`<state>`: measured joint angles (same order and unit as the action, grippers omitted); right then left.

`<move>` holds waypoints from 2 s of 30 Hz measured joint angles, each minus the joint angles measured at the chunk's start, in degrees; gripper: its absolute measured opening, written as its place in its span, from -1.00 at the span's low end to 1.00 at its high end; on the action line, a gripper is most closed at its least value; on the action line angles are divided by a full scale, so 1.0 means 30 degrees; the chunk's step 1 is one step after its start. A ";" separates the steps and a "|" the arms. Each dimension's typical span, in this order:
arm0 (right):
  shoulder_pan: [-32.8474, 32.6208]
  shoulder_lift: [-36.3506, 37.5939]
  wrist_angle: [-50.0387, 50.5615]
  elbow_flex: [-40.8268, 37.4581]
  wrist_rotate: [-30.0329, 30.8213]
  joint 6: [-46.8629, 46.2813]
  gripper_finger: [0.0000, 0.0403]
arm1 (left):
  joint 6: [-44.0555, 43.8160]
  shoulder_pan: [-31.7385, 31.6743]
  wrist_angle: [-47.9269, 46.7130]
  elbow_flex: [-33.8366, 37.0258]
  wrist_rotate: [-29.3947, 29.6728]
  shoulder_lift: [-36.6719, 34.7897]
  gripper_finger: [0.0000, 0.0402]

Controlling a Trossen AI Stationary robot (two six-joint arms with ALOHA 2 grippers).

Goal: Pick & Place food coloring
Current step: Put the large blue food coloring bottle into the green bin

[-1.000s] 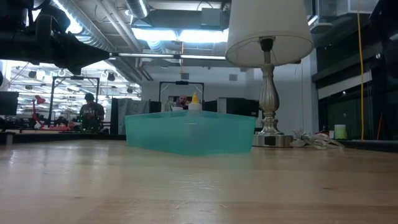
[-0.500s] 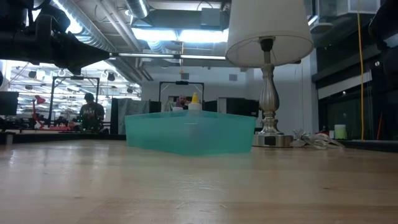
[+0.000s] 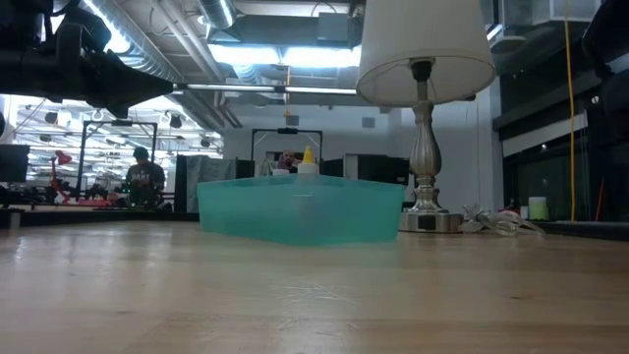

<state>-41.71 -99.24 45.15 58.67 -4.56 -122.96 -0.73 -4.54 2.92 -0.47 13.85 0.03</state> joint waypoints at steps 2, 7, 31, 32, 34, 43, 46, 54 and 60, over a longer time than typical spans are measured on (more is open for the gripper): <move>0.0000 0.0000 0.0000 0.0000 0.0000 -0.0094 -0.23 | 0.0000 0.0002 0.0007 0.0000 0.0000 0.0000 -0.95; 0.0007 -0.0182 -0.0025 0.0000 0.0000 -0.0491 -0.32 | 0.0000 -0.0005 0.0007 0.0000 0.0000 0.0006 -0.94; 0.0007 -0.0299 0.1043 0.0672 0.0975 -0.0517 -0.37 | 0.0002 0.0000 0.0005 -0.0007 0.0000 0.0000 -0.97; 0.0004 -0.0299 0.1118 0.0733 0.0933 -0.0513 -0.37 | 0.0000 0.0002 0.0007 -0.0006 0.0000 0.0000 -0.97; -0.0007 -0.0283 0.1261 0.0895 0.0924 -0.0509 -0.37 | 0.0000 -0.0004 0.0001 0.0000 0.0000 0.0000 -0.96; 0.0007 0.0360 0.3274 0.1661 0.1209 -0.0456 -0.37 | 0.0000 0.0002 0.0007 0.0000 0.0000 0.0000 -0.94; 0.0007 0.0571 0.3503 0.1661 0.1366 -0.0444 -0.37 | 0.0000 -0.0002 0.0004 -0.0007 0.0000 0.0000 -0.96; 0.0369 0.1506 0.4106 0.1661 0.3312 -0.0408 -0.37 | 0.0000 0.0002 0.0000 0.0000 0.0000 0.0000 -0.95; 0.1459 0.2083 0.4040 0.1661 0.5675 0.0712 -0.37 | 0.0000 -0.0002 0.0000 -0.0004 0.0000 0.0007 -0.94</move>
<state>-37.34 -92.99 57.27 63.66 12.47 -120.82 -0.73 -4.55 2.92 -0.48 13.85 0.05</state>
